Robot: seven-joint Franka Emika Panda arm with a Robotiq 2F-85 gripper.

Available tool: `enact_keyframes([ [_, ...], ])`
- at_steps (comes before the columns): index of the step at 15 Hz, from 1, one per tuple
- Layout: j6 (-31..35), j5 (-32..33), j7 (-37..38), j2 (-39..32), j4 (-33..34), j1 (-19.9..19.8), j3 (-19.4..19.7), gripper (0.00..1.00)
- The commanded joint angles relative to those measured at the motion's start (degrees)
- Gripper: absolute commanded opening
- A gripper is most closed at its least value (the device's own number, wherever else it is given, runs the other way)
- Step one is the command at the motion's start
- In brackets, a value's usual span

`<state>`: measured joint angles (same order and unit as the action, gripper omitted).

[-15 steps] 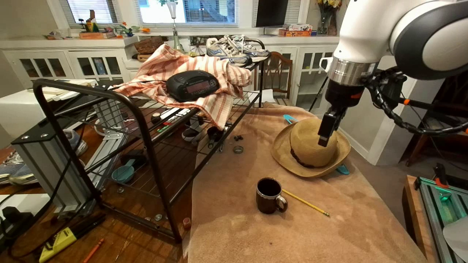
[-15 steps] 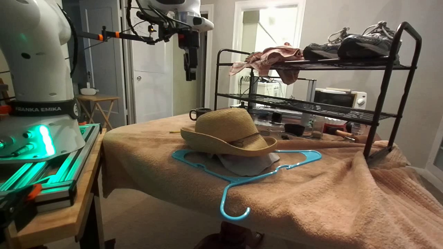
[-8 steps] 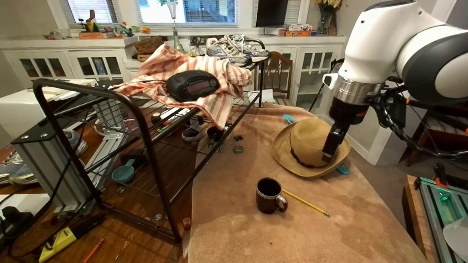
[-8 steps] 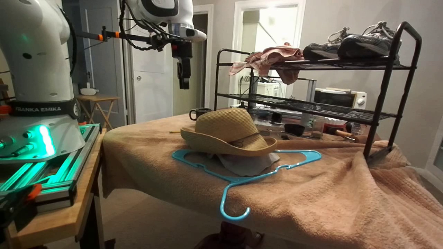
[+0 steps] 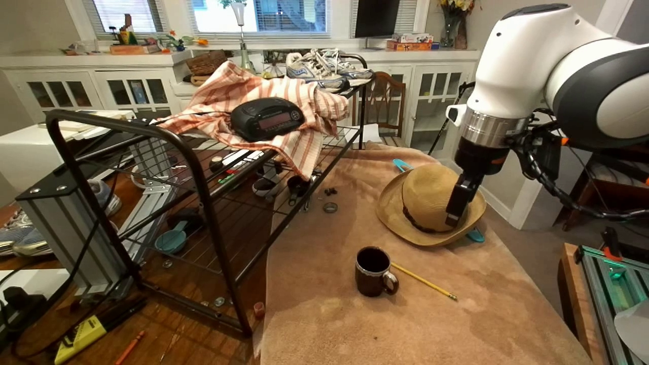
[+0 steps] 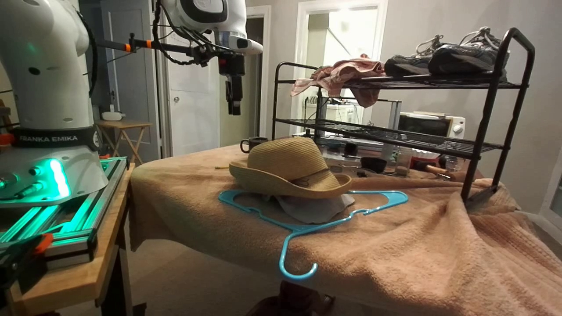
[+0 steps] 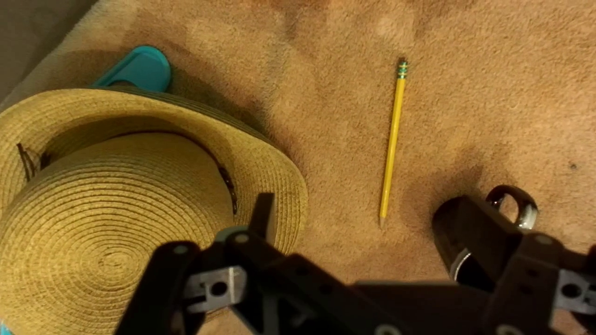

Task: Put the yellow pencil in the brown mug.

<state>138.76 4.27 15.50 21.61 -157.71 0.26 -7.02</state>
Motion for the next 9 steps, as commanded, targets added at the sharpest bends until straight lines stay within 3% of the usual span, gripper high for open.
enact_keyframes([
  [1, 4.85, -0.86, 1.09, -6.51, 0.02, -0.29, 0.26, 1.0],
  [9, 14.72, -5.7, 4.32, -20.51, -0.18, 2.04, 0.21, 1.0],
])
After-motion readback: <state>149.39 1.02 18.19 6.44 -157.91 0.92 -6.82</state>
